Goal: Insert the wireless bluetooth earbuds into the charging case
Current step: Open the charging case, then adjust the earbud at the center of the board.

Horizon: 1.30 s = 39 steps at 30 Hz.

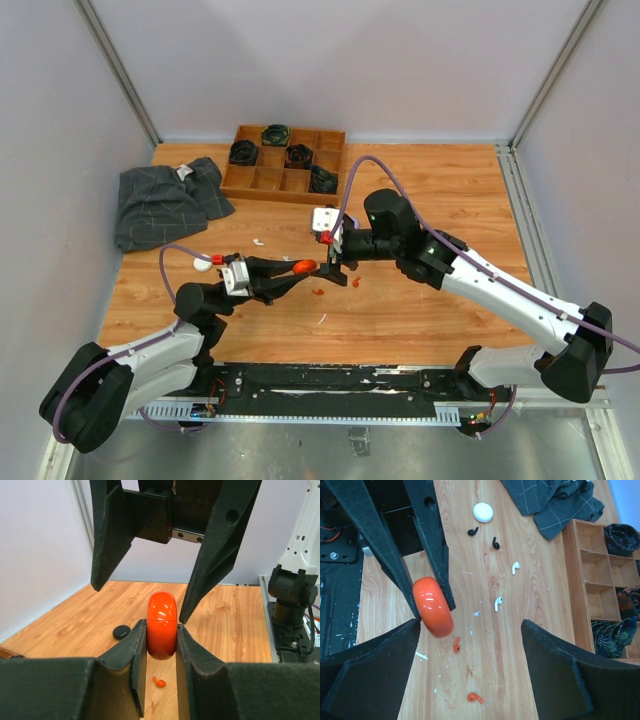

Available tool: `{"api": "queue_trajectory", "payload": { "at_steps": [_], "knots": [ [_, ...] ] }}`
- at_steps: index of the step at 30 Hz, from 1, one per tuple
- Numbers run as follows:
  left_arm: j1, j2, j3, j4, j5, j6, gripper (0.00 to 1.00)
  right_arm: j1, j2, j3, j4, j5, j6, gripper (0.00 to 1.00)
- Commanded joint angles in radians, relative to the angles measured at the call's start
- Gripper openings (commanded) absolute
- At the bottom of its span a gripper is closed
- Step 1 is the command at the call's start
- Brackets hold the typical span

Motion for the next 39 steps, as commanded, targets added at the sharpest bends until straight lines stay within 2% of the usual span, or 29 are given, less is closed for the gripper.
{"api": "queue_trajectory", "payload": {
  "at_steps": [1, 11, 23, 30, 34, 39],
  "knots": [
    [0.006, -0.007, -0.009, -0.013, 0.031, 0.032, 0.00, 0.013, -0.026, -0.006, 0.051, 0.054, -0.017, 0.83],
    [0.006, 0.006, 0.000, -0.024, 0.072, 0.034, 0.00, 0.012, -0.060, -0.024, 0.069, 0.143, -0.029, 0.83],
    [0.006, 0.002, -0.003, -0.051, 0.061, 0.056, 0.00, 0.008, -0.064, -0.010, 0.041, 0.179, -0.024, 0.84],
    [0.006, -0.006, -0.027, -0.091, -0.064, 0.098, 0.00, -0.012, -0.046, 0.049, -0.096, 0.213, 0.083, 0.86],
    [0.007, -0.021, -0.047, -0.112, -0.159, 0.100, 0.00, -0.028, -0.018, 0.055, -0.195, 0.291, 0.153, 0.86],
    [0.006, -0.032, -0.075, -0.155, -0.256, 0.118, 0.00, -0.047, 0.049, 0.024, -0.233, 0.325, 0.251, 0.85]
  ]
}}
